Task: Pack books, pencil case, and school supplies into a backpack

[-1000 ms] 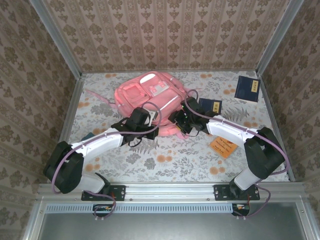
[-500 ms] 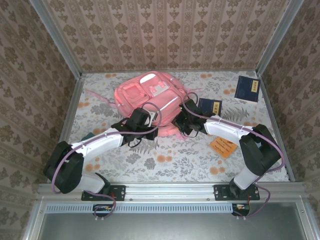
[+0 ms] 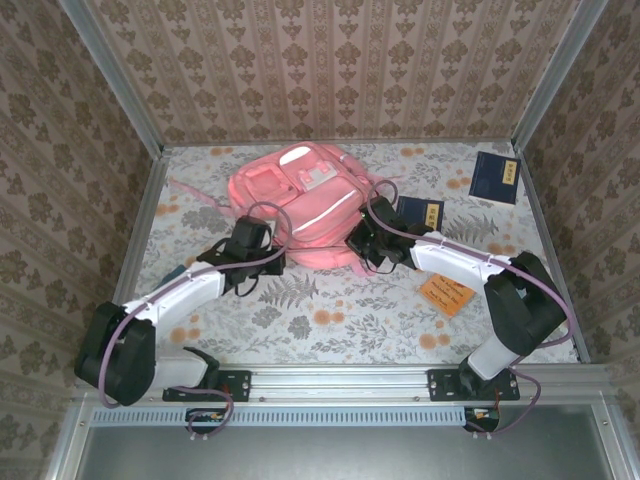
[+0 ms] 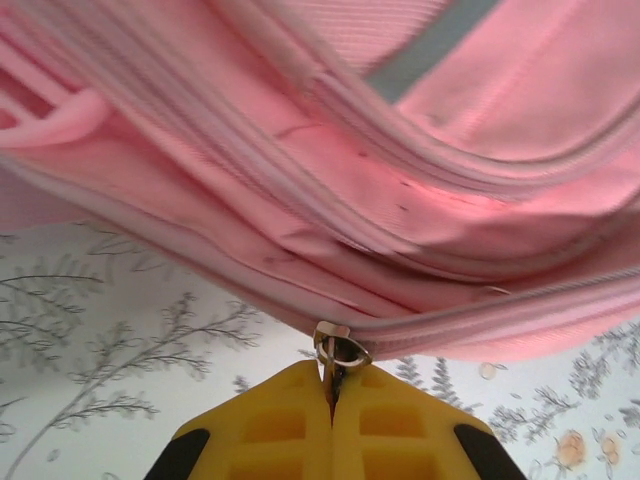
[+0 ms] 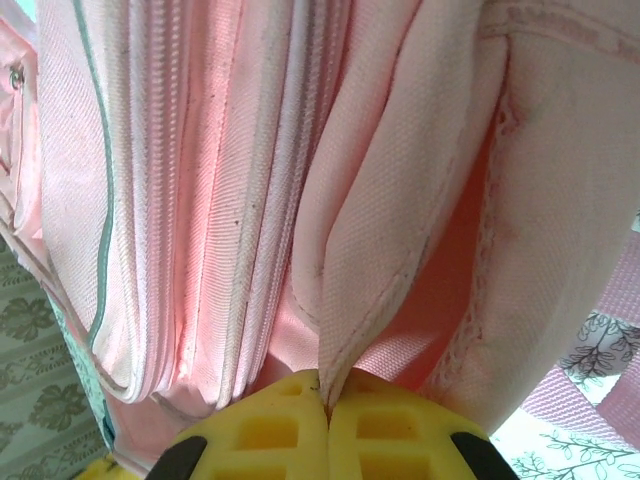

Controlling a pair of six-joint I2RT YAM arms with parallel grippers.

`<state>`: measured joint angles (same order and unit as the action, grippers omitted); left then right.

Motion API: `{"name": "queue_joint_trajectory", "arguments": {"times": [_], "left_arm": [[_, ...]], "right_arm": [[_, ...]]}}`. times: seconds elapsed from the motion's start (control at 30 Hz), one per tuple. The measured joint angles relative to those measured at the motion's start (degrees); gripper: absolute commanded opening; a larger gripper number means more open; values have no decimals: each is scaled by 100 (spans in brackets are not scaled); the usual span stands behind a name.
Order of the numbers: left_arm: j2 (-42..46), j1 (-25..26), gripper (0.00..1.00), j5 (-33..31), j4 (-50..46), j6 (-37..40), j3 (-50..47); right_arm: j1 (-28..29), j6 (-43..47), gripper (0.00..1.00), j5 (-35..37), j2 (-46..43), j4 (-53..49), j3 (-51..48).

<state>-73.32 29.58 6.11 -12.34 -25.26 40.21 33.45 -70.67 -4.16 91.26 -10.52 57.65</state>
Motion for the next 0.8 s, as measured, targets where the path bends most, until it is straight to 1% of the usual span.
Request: {"name": "queue_joint_trajectory", "arguments": {"times": [0.17,0.27,0.33,0.43,0.5,0.53,0.57,0.6,0.67,0.7,0.77,0.8], "left_arm": [[-131,-494,0,33,24,-24,13],[-310,-656,0,22,15,-22,61],[-361,-743,6,2,-22,-22,94],[-402,-960,29,-120,-160,-83,212],[-420,-1213,46,-323,-304,-157,328],[-422,-1325,52,-413,-380,-199,396],[-422,-1443,59,-516,-476,-245,479],[-422,-1532,66,-605,-577,-282,564],[-420,-1620,76,-758,-728,-310,699],[-407,-1626,79,-837,-839,-334,767],[-330,-1628,84,-918,-1001,-319,844],[-260,-1628,86,-938,-1097,-304,879]], "right_arm": [[61,68,2,-208,114,160,35],[90,129,3,-345,229,291,55],[105,151,5,-476,337,391,85],[205,155,10,-691,564,520,264],[306,192,18,-822,793,560,494],[341,210,24,-898,892,562,590],[369,238,33,-977,968,566,669],[389,289,44,-1027,1019,560,739],[415,407,61,-1060,1025,507,811],[428,520,67,-1043,1003,435,852],[428,776,73,-907,874,205,883],[413,935,75,-800,754,26,883]]}}
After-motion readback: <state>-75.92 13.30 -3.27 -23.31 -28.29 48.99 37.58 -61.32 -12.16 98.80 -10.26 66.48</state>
